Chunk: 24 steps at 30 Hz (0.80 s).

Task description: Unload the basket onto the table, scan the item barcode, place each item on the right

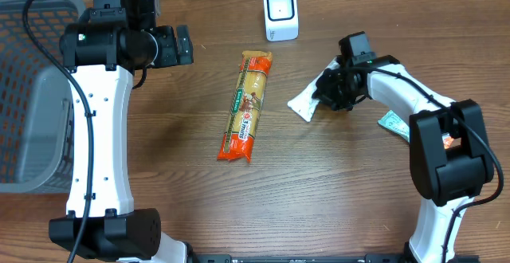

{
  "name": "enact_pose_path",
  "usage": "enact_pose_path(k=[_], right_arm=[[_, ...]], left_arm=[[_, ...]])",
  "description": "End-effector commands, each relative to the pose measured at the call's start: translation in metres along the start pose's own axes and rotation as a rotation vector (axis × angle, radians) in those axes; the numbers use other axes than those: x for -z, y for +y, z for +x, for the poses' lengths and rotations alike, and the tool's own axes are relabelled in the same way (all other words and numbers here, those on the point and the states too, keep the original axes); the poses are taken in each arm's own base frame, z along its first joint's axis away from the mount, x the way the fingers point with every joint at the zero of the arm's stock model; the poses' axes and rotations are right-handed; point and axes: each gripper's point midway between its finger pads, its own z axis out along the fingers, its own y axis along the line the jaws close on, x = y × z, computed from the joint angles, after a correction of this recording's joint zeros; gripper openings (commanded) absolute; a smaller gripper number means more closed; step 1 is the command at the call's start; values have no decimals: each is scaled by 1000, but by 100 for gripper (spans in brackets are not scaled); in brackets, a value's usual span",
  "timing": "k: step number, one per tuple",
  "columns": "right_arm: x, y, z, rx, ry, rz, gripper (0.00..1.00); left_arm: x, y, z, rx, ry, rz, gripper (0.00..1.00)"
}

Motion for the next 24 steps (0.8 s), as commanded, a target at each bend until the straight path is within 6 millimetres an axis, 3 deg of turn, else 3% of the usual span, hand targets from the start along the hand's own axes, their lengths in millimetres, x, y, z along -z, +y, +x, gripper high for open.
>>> enact_pose_path(k=[1, 5, 8, 12, 20, 22, 24], right_arm=[[-9, 0, 32, 294, 100, 57, 5], [-4, -10, 68, 597, 255, 93, 4], [3, -31, 81, 661, 329, 183, 8], [9, -42, 73, 629, 327, 210, 17], [33, -16, 54, 524, 294, -24, 38], [41, -11, 46, 507, 270, -76, 45], [43, -12, 36, 502, 239, -95, 60]], left_arm=[[0, 3, -2, -11, -4, -8, 100], [0, 3, -2, -11, -3, -8, 100], [0, 3, -2, -11, -4, -8, 100], [0, 3, -2, -11, -3, -8, 100], [0, 3, -2, -11, -4, -8, 100], [0, 3, -2, -11, -4, -8, 100], [0, 3, -2, -11, -4, -8, 100]])
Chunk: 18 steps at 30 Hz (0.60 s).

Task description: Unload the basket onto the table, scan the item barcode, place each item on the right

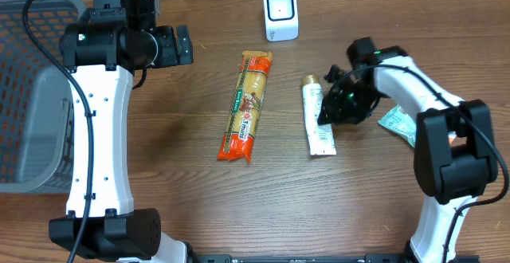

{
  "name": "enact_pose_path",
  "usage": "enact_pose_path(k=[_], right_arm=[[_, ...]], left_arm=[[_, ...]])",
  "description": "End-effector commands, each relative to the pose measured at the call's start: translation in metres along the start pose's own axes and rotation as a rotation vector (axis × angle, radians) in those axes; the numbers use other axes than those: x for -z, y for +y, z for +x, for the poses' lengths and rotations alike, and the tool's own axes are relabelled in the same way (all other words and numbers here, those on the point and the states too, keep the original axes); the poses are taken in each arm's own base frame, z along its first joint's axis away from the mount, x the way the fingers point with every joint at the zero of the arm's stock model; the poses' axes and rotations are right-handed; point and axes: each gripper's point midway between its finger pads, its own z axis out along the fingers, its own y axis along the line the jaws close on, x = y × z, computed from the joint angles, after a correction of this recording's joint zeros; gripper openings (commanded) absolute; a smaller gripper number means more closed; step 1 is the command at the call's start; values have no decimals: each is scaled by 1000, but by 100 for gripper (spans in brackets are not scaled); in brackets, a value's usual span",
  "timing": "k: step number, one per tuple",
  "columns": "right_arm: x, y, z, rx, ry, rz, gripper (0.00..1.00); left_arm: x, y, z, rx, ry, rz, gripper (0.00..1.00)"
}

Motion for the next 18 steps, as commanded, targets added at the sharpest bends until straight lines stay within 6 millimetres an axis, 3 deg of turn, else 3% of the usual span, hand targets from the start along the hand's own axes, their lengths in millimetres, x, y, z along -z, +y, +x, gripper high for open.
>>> enact_pose_path(k=[1, 4, 8, 13, 18], right_arm=[[20, 8, -22, 37, -94, -90, 64], [19, 5, -32, 89, -143, -109, 71], [9, 2, -35, 106, -170, -124, 71], [-13, -5, -17, 85, -143, -158, 59], [-29, -6, -7, 85, -155, -224, 60]], left_arm=[[0, 3, -2, -11, -4, -8, 100], [0, 3, -2, -11, -3, -8, 100], [0, 3, -2, -11, -4, -8, 100], [0, 3, -2, -11, -4, -8, 100], [0, 3, -2, -11, -4, -8, 100]])
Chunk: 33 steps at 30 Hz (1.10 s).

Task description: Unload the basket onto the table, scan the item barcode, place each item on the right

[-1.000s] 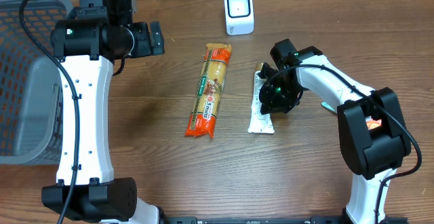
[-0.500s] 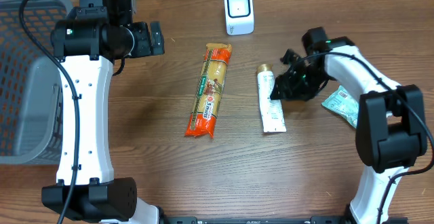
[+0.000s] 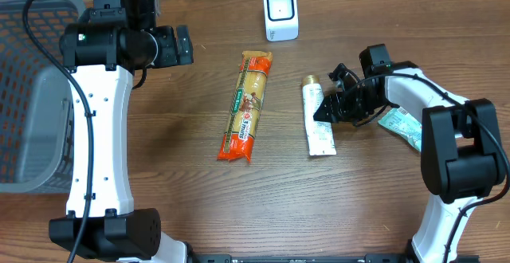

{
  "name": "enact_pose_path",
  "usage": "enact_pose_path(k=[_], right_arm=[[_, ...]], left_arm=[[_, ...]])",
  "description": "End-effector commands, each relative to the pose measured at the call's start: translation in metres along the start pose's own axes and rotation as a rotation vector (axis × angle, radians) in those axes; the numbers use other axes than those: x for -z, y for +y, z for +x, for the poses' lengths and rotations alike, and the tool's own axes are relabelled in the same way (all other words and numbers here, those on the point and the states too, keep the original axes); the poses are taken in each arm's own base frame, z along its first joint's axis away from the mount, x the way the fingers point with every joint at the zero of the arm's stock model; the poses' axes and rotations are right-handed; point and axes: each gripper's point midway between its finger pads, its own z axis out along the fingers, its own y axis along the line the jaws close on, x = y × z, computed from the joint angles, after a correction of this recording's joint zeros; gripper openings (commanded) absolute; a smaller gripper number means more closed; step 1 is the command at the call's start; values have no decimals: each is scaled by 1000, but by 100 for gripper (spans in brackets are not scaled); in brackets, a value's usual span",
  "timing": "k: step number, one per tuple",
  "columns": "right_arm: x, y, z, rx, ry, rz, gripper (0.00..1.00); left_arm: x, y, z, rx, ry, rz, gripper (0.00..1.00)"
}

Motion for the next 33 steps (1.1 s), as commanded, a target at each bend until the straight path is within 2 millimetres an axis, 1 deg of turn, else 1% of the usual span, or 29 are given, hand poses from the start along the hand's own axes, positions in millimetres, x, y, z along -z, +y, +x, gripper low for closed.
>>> enact_pose_path(k=[1, 2, 4, 5, 6, 7, 9, 11, 13, 15, 18, 20, 23, 25, 26, 29, 30, 33], right_arm=[[-12, -1, 13, 2, -6, -63, 62], [-18, 2, 12, 17, -28, -89, 62], [-24, -1, 13, 7, -43, -84, 61], [-26, -2, 14, 2, -48, -84, 58], [-28, -3, 16, -4, -51, -84, 53], [-29, -4, 18, -14, -51, -85, 46], [-30, -5, 21, -36, -43, -86, 26], [-30, -5, 23, -67, -35, -87, 15], [-30, -1, 23, -81, -35, -106, 9], [-27, 7, 21, -86, -34, -152, 4], [-16, 24, 13, -83, -40, -217, 4], [-2, 37, 4, -74, -50, -238, 4], [27, 60, -10, -48, -74, -240, 4], [53, 81, -19, -19, -100, -241, 4], [70, 95, -23, 3, -121, -241, 4], [105, 125, -27, 56, -171, -243, 4], [121, 140, -26, 84, -194, -246, 4], [144, 163, -19, 137, -235, -256, 4]], left_arm=[[0, 3, -2, -11, -4, -8, 100], [0, 3, -2, -11, -4, -8, 100], [0, 3, -2, -11, -4, -8, 100], [0, 3, -2, -11, -4, -8, 100], [0, 3, -2, -11, -4, -8, 100], [0, 3, -2, -11, -4, -8, 100], [0, 3, -2, -11, -4, -8, 100], [0, 3, -2, -11, -4, -8, 100], [0, 3, -2, -11, -4, -8, 100], [0, 3, -2, -11, -4, -8, 100], [0, 3, -2, -11, -4, -8, 100], [0, 3, -2, -11, -4, -8, 100], [0, 3, -2, -11, -4, -8, 100], [0, 3, -2, -11, -4, -8, 100], [0, 3, -2, -11, -4, -8, 100], [0, 3, -2, -11, -4, -8, 100], [0, 3, -2, -11, -4, -8, 100], [0, 3, -2, -11, -4, -8, 100]])
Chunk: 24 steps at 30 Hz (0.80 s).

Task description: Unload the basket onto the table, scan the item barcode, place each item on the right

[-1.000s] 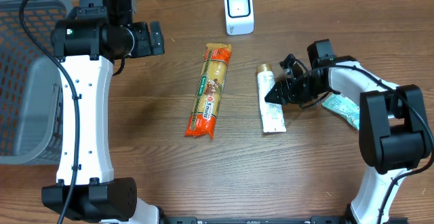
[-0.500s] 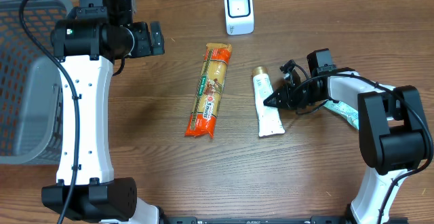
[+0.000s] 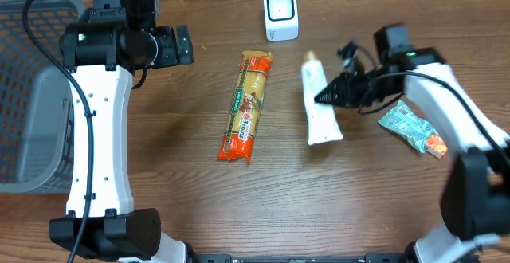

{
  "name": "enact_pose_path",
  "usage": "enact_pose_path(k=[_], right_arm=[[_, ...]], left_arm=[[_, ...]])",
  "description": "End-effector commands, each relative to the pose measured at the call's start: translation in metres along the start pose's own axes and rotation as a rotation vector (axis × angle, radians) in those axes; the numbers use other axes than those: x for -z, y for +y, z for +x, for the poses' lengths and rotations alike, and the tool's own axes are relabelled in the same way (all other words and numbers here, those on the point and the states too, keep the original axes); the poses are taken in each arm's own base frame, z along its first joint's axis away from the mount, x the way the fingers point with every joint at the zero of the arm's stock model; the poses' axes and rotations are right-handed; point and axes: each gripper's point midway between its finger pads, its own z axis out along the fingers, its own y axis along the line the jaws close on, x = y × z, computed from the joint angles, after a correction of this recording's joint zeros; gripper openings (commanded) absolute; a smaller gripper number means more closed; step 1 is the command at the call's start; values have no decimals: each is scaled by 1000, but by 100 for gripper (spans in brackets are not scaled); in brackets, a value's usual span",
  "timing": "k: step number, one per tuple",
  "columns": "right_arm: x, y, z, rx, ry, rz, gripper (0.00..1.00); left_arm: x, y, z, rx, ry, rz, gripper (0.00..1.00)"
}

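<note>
The white tube (image 3: 320,107) with a gold cap points its cap toward the white barcode scanner (image 3: 280,13) at the back of the table. My right gripper (image 3: 328,96) is shut on the tube's right edge near its middle, and the tube looks raised off the wood. At the upper left, far from the tube, my left gripper (image 3: 183,45) hangs still; its finger gap does not show.
A long orange pasta packet (image 3: 246,105) lies left of the tube. A green snack packet (image 3: 412,127) lies under the right arm at the right. A grey mesh basket (image 3: 24,96) stands at the left edge.
The tube has shifted toward the scanner and looks larger, so it is off the table in my right gripper. The right arm has swung further right and back. The left arm is unchanged.
First my right gripper had the tube askew, right of the pasta packet. Then the tube lay straight on the wood with the gripper at its right side, and stayed so a moment later. Now the gripper holds it raised nearer the scanner.
</note>
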Motion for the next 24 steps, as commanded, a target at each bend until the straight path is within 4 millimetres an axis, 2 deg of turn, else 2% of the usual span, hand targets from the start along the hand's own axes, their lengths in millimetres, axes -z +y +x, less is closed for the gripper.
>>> enact_pose_path(k=[1, 6, 8, 10, 14, 16, 20, 24], right_arm=[[39, 66, -5, 151, -92, -76, 4], [56, 98, 3, 240, -136, -85, 4], [58, 103, 4, 262, -145, -76, 4], [56, 102, 4, 268, -149, -44, 4], [48, 88, -3, 181, -169, 104, 3], [48, 90, -8, 183, -184, 185, 3], [59, 96, -36, 197, -244, 390, 3], [63, 96, -81, 208, -275, 546, 3]], left_arm=[[0, 3, -2, -11, -4, -8, 100], [0, 3, -2, -11, -4, -8, 100], [0, 3, -2, -11, -4, -8, 100], [0, 3, -2, -11, -4, -8, 100], [0, 3, -2, -11, -4, -8, 100], [0, 3, -2, -11, -4, -8, 100], [0, 3, -2, -11, -4, -8, 100], [0, 3, -2, -11, -4, -8, 100]])
